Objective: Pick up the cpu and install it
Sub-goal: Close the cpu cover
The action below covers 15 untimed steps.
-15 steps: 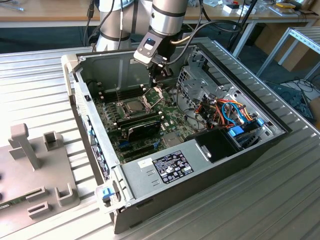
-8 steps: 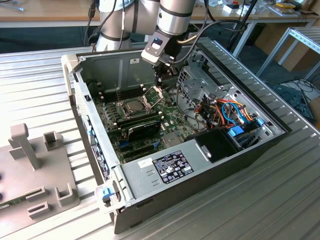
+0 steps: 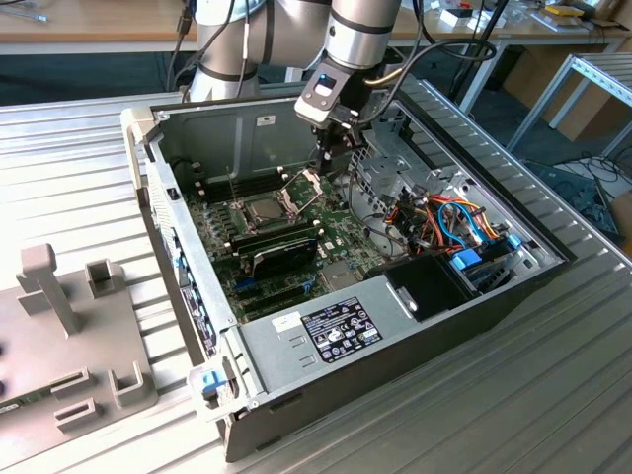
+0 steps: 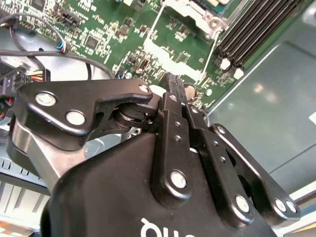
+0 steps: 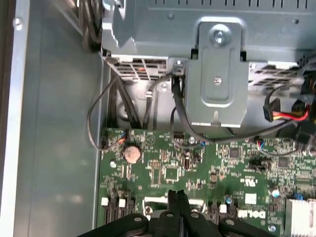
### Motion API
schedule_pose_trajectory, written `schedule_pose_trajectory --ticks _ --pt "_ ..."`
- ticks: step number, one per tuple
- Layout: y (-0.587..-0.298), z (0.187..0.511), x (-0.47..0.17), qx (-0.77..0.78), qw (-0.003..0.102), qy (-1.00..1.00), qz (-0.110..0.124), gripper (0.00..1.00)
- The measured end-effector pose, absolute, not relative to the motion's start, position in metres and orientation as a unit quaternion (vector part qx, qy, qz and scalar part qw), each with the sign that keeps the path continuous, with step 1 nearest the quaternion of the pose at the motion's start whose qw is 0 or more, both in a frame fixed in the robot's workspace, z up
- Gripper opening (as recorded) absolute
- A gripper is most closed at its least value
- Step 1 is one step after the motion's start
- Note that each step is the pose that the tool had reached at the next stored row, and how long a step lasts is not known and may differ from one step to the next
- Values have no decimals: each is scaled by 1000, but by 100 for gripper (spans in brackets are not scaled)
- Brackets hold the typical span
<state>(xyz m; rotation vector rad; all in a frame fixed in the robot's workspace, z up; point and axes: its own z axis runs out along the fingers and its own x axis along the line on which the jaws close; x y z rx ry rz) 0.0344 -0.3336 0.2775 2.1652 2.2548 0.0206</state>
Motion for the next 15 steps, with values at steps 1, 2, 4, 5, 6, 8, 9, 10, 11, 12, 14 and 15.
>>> schedule_pose_trajectory --ticks 1,2,4,5,6,8,9,10,11,12,14,15 --pt "-334 277 37 693 8 721 7 11" --pt "-334 277 39 693 8 721 6 11" --pt "-334 272 44 693 8 721 6 11" --pt "-334 270 45 693 8 721 6 11" --pt "-334 268 46 693 8 721 6 11" --pt "-334 263 47 693 8 721 6 11" --pt "-334 259 47 693 8 721 6 11" --pt "-334 256 47 693 9 721 6 11" --pt "-334 253 47 693 9 721 6 11" --pt "-334 253 47 693 9 721 6 11" --pt "-334 253 47 693 9 721 5 11" --pt "-334 253 47 693 9 721 5 11"
